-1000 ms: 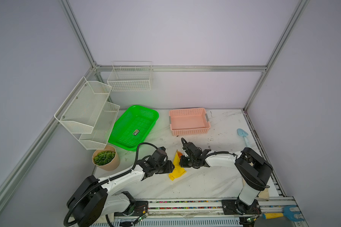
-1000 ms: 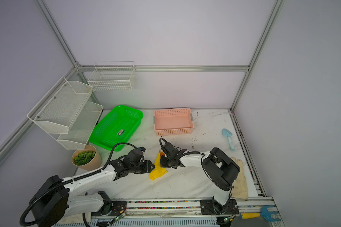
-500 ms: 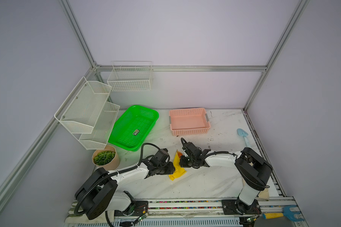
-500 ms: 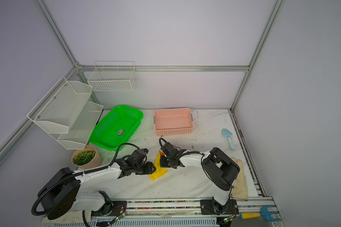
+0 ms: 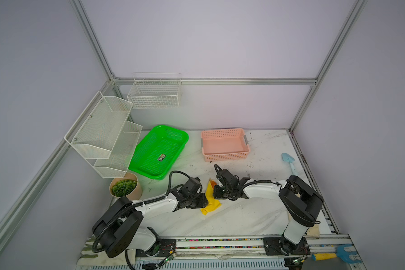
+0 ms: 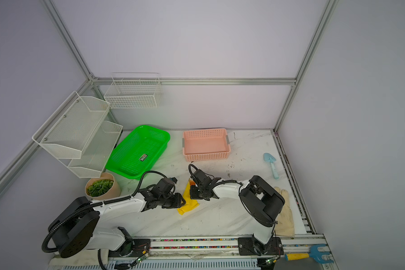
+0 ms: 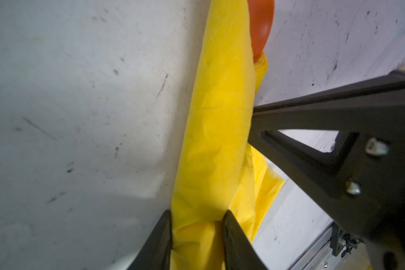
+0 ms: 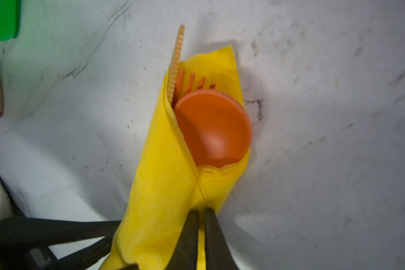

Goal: Place the utensils on the paper napkin and roll it up

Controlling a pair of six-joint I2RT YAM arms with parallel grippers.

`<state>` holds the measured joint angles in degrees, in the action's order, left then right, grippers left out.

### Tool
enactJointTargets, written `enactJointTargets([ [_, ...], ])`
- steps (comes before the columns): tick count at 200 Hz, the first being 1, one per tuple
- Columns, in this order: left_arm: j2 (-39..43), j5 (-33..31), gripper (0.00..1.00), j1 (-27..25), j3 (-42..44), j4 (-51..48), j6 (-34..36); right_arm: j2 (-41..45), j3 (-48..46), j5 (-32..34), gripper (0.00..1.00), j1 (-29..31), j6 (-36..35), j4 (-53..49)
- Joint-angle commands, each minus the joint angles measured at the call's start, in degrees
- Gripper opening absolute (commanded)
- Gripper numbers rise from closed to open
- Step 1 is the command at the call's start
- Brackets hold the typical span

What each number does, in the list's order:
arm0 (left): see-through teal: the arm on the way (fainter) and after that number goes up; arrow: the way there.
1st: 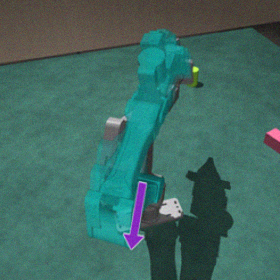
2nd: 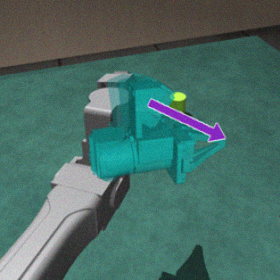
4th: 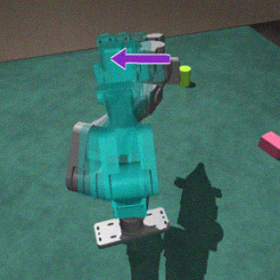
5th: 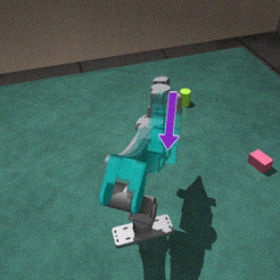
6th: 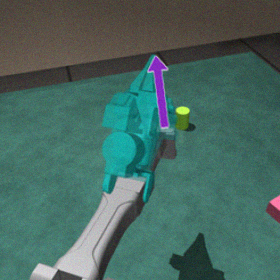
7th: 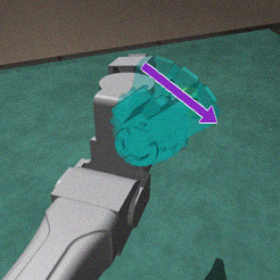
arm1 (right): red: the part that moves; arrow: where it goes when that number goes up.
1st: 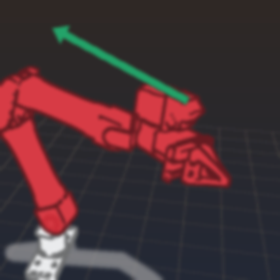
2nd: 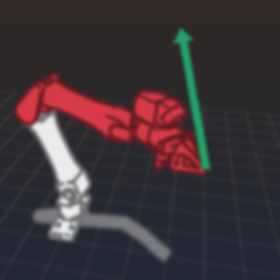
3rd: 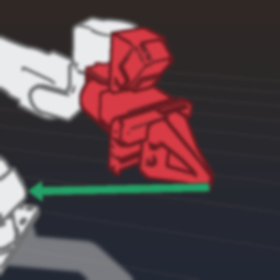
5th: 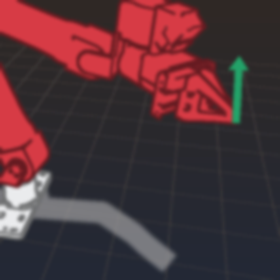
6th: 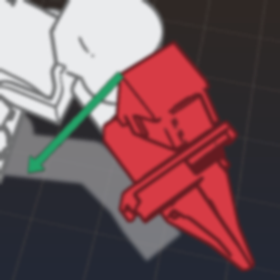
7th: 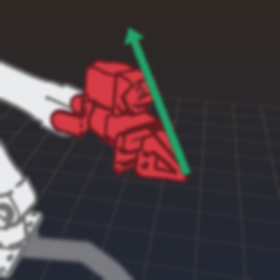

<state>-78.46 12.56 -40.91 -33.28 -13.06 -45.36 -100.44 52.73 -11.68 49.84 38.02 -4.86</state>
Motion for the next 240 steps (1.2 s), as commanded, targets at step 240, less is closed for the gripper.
enactJointTargets([
  [240,15.7,-2.54,0.47,-4.98,8.93,-2.29,2.38,-2.12,1.14,1.58,0.13,0.24,-0.4,-4.94],
])
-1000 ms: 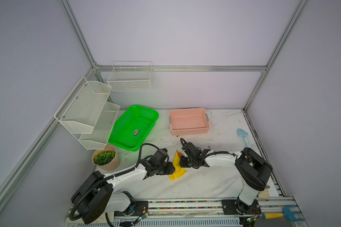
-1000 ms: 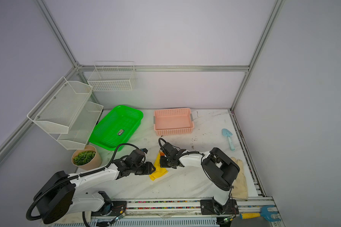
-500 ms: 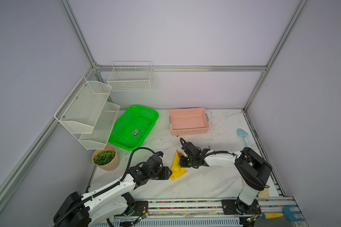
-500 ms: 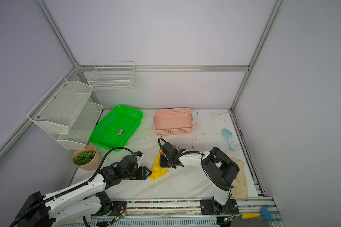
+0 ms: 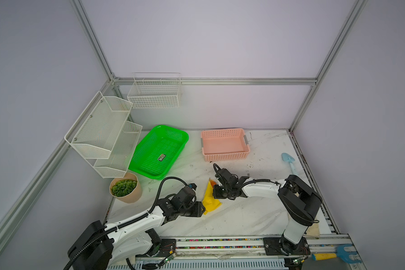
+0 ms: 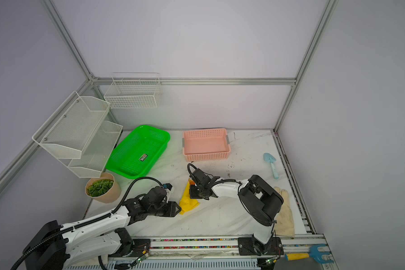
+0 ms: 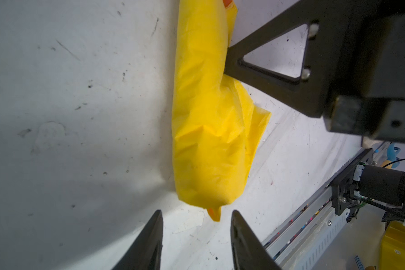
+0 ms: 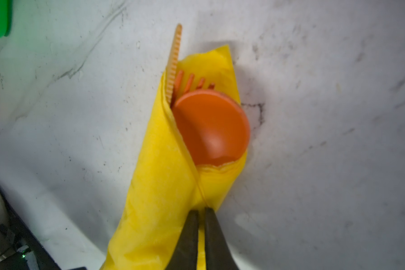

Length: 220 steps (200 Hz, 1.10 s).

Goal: Place the utensils on the paper napkin and roll it up

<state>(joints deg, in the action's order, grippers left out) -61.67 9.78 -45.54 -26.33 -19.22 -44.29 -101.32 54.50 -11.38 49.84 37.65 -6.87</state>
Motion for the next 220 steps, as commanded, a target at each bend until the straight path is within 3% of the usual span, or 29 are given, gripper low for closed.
enactJointTargets([
  [1,-1.17,0.2,0.47,-0.34,1.98,3.9,1.31,-1.25,-0.63,1.27,0.13,0.25,-0.03,-2.95],
  [43,-3.44,-0.76,0.43,-0.31,2.09,6.84,0.55,-1.16,-0.66,1.12,0.13,0.22,-0.03,-2.91],
  [100,-5.17,-0.83,0.27,-0.33,3.07,7.82,0.17,-1.54,-0.67,0.73,0.13,0.23,-0.12,-2.43],
  [220,-7.08,-1.52,0.13,-0.34,6.47,10.18,-2.0,-1.87,-0.03,1.01,0.13,0.27,-0.38,-3.23],
])
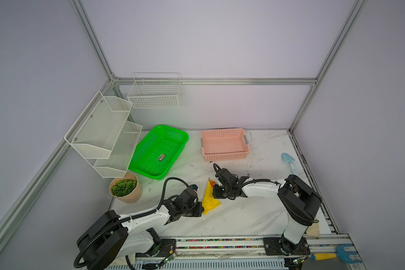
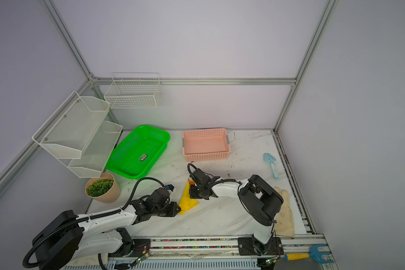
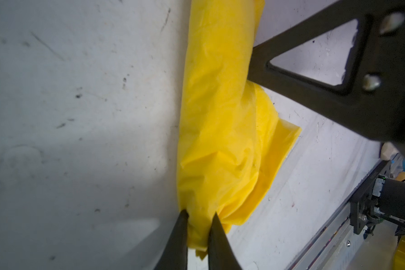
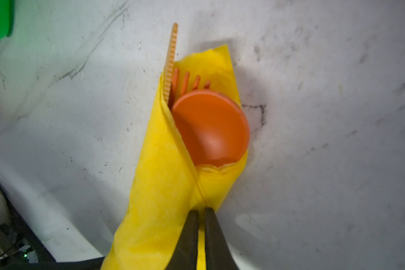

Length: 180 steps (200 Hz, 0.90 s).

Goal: Place the utensils on the paper napkin and roll it up

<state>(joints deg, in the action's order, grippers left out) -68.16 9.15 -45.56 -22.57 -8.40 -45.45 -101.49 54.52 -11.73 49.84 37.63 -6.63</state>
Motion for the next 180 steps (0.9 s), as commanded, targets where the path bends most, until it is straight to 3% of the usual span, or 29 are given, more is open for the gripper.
enactJointTargets([
  [1,-0.58,-0.93,0.13,-0.32,2.75,-0.65,-0.86,-1.69,-0.04,1.36,0.13,0.3,-0.36,-3.52],
  [142,-3.04,-1.47,0.06,-0.32,3.87,-0.66,-3.31,-0.93,0.93,2.65,0.13,0.65,-0.62,-4.94],
  [180,2.26,-2.67,0.2,-0.32,1.51,-6.91,-2.18,-1.27,1.38,3.36,0.13,0.74,-1.02,-5.8],
])
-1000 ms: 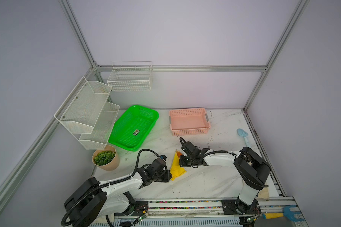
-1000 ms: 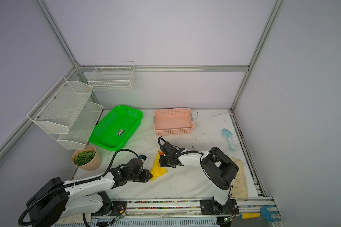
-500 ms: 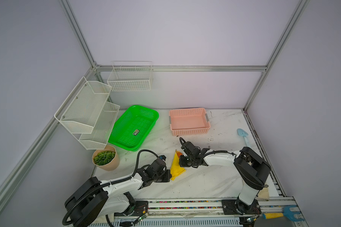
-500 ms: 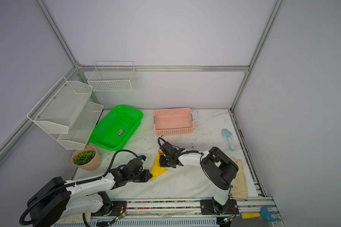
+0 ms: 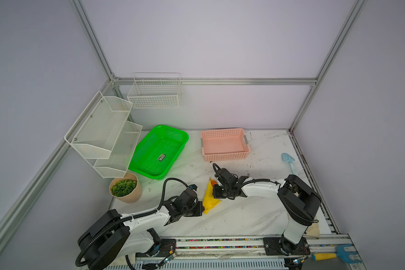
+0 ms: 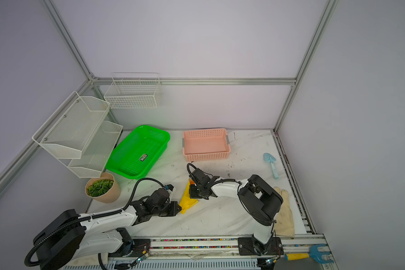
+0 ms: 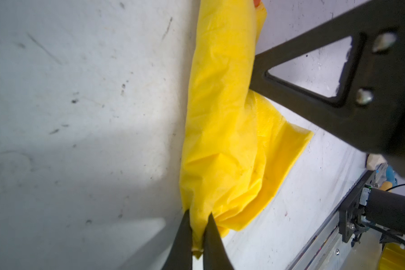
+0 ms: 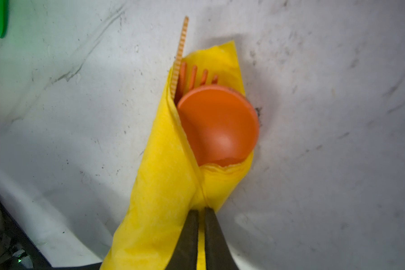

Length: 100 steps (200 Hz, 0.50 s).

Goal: Place the utensils on the paper napkin and roll it up

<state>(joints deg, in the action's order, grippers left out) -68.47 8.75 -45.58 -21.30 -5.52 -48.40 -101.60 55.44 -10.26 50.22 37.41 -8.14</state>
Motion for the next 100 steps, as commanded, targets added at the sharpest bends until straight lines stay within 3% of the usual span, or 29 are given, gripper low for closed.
enactJointTargets([
  [1,2.78,-2.35,0.2,-0.3,0.18,-9.92,0.85,-1.15,0.46,1.95,0.13,0.35,-0.78,-4.31],
  [17,6.84,-3.12,0.31,-0.29,-0.84,-14.47,2.07,-1.24,0.46,2.69,0.13,0.39,-1.06,-4.78],
  [38,12.46,-3.92,0.38,-0.24,-2.3,-17.82,2.61,-1.41,0.73,3.18,0.13,0.4,-1.37,-5.03],
  [69,16.86,-7.61,0.41,0.18,-3.71,-12.82,2.82,-1.37,0.47,3.21,0.13,0.4,-1.29,-4.82],
  [100,12.99,-7.67,0.41,4.07,-7.6,-8.7,5.62,-0.97,0.12,3.22,0.13,0.39,-1.31,-4.54],
])
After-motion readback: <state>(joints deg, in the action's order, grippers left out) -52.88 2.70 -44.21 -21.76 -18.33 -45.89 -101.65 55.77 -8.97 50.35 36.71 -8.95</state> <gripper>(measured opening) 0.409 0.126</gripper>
